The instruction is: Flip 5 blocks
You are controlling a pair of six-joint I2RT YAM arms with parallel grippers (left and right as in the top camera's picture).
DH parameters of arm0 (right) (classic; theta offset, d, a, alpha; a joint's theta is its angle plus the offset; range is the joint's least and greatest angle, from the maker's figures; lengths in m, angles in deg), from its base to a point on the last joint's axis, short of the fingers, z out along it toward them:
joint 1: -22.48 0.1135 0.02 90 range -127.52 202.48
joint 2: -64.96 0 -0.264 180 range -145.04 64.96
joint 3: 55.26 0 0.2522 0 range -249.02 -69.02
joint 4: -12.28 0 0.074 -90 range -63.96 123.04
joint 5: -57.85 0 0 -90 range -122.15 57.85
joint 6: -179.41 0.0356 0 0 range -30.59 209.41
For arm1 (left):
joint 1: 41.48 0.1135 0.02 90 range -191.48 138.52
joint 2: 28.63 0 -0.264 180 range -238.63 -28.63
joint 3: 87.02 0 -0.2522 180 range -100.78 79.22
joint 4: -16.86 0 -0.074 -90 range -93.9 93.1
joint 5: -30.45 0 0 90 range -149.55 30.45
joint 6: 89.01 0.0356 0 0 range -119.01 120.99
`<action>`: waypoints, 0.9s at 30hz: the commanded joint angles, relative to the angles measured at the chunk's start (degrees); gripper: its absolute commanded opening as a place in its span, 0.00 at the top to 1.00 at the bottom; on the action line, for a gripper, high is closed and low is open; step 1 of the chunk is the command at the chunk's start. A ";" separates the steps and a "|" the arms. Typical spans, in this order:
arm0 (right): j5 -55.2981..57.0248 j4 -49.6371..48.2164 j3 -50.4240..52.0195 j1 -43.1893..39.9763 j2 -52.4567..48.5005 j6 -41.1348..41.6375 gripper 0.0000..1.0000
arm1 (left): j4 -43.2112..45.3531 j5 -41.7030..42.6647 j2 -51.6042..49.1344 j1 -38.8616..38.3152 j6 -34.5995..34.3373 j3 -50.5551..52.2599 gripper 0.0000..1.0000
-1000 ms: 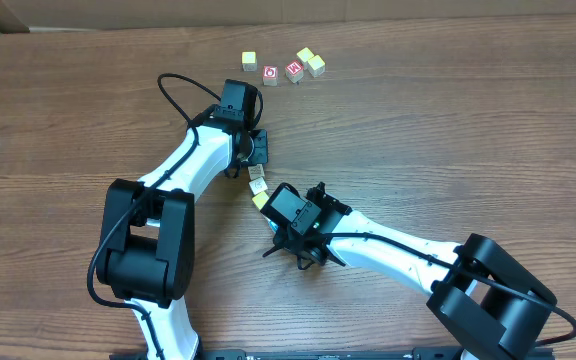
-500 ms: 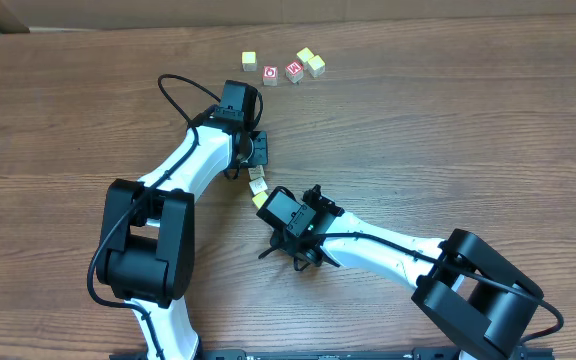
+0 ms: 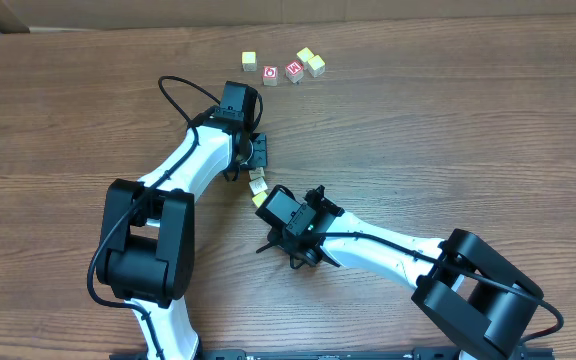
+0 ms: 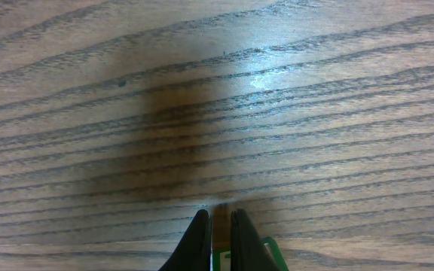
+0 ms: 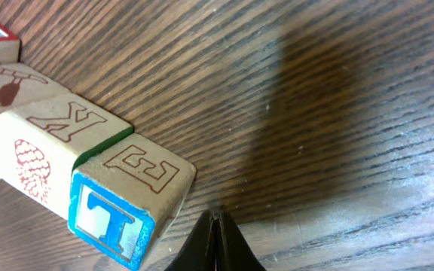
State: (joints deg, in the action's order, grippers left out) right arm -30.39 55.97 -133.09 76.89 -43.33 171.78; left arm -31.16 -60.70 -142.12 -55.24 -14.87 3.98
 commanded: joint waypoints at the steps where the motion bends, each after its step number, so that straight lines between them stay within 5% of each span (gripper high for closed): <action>1: 0.76 -1.03 0.39 0.28 -0.39 4.35 0.96 | -0.09 -0.26 0.33 0.24 1.55 0.63 0.96; 27: -1.79 -2.58 0.35 2.69 -0.37 11.47 0.96 | -0.07 1.81 0.37 0.44 1.51 0.13 0.96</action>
State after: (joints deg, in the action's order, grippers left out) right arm -30.96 52.41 -133.07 79.30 -43.33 182.42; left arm -31.16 -59.36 -142.12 -55.24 -14.87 3.98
